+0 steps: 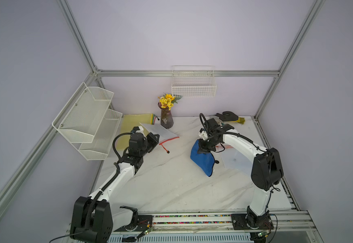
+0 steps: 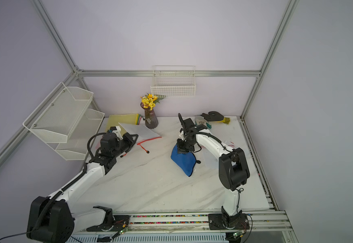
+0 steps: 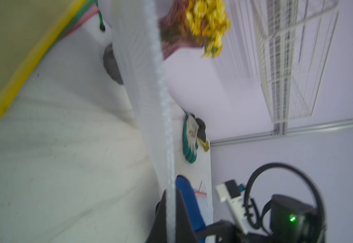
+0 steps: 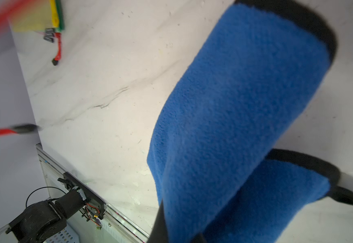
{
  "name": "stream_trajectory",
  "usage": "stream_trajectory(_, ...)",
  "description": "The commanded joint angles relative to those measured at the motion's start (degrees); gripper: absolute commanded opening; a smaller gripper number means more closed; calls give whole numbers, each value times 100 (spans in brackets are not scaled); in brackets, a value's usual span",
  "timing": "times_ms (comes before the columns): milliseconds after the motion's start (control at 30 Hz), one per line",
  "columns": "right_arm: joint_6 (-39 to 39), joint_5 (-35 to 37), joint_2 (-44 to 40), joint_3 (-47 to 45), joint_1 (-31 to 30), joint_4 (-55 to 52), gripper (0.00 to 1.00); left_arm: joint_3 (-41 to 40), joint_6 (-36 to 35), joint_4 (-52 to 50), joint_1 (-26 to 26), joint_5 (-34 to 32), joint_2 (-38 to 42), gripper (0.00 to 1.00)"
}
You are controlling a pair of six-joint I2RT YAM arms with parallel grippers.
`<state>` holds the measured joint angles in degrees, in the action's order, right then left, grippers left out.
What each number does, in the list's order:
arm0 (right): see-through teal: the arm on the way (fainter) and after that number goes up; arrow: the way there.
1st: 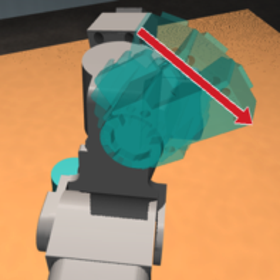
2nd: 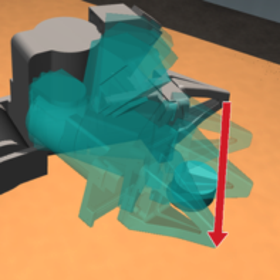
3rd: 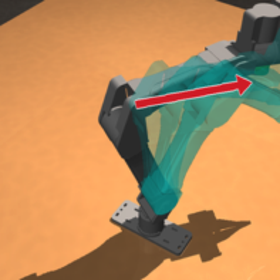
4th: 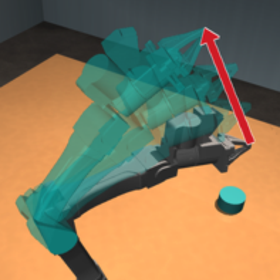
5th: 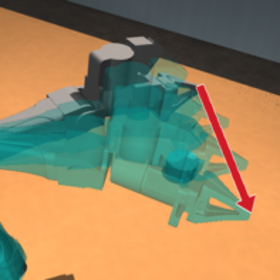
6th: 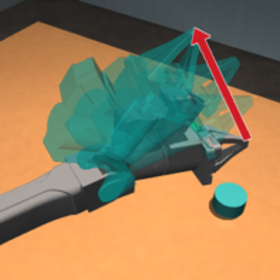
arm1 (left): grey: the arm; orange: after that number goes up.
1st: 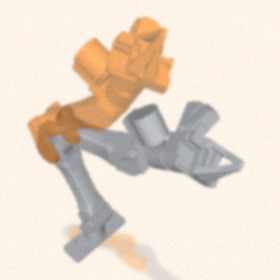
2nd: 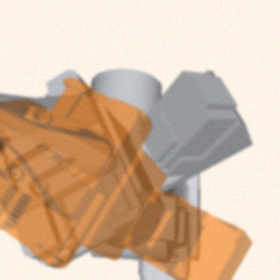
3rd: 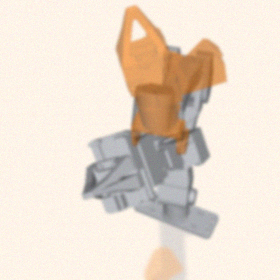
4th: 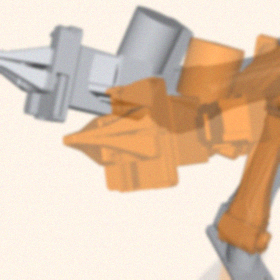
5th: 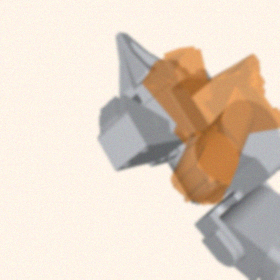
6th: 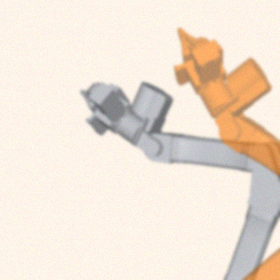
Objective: Wipe the document bag
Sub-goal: Move the document bag to the center of the board, then wipe the dirt from the document bag.
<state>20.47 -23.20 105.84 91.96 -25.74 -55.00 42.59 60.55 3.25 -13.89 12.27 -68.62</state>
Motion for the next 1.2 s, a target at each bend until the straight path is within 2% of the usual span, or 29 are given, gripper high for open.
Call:
stream_trajectory(0, -91, 136, -509, 403, -16, -385, 0, -732, -256, -704, -587, 107, 103, 0)
stream_trajectory(100, -32, -166, -593, 652, -140, -399, 0, -1147, -465, -632, -1227, 24, 127, 0)
stream_trajectory(167, -54, -203, -516, 761, -413, -455, 0, -1492, -430, -562, -1458, -132, 74, 0)
stream_trajectory(300, 187, -430, -297, 310, -1054, 50, 0, -2150, -221, 145, -1553, -333, -161, 0)
stream_trajectory(367, 548, -581, -92, -124, -1405, 763, 0, -2302, -212, 507, -1576, -318, -437, 0)
stream_trajectory(467, 838, -885, 527, -268, -1742, 1556, 0, -2379, -237, 688, -1681, -319, -913, 0)
stream_trajectory(533, 706, -970, 937, -43, -1919, 1615, 0, -2476, -212, 858, -1722, -266, -1091, 0)
stream_trajectory(633, 922, -1062, 1459, -140, -1947, 2093, 0, -2494, -258, 731, -1716, -297, -1099, 0)
stream_trajectory(733, 976, -761, 1803, -255, -1761, 2198, 0, -2402, -351, 177, -1714, -342, -939, 0)
stream_trajectory(800, 941, -245, 1867, -338, -1599, 2190, 0, -2421, -358, -202, -1707, -411, -729, 0)
stream_trajectory(900, 756, 1388, 1745, -427, -1220, 1618, 0, -2417, -367, -836, -1679, -510, -401, 0)
stream_trajectory(1000, 431, 2833, 1324, -659, -923, 1057, 0, -2571, -355, -962, -1668, -460, -110, 0)
stream_trajectory(1033, 321, 2983, 1146, -764, -869, 1026, 0, -2627, -300, -971, -1670, -496, -21, 0)
stream_trajectory(1067, 200, 2847, 1011, -775, -854, 1011, 0, -2653, -273, -983, -1657, -537, 29, 0)
stream_trajectory(1167, -199, 1664, 1056, -168, -1112, 670, 0, -2592, -392, -977, -1626, -539, -15, 0)
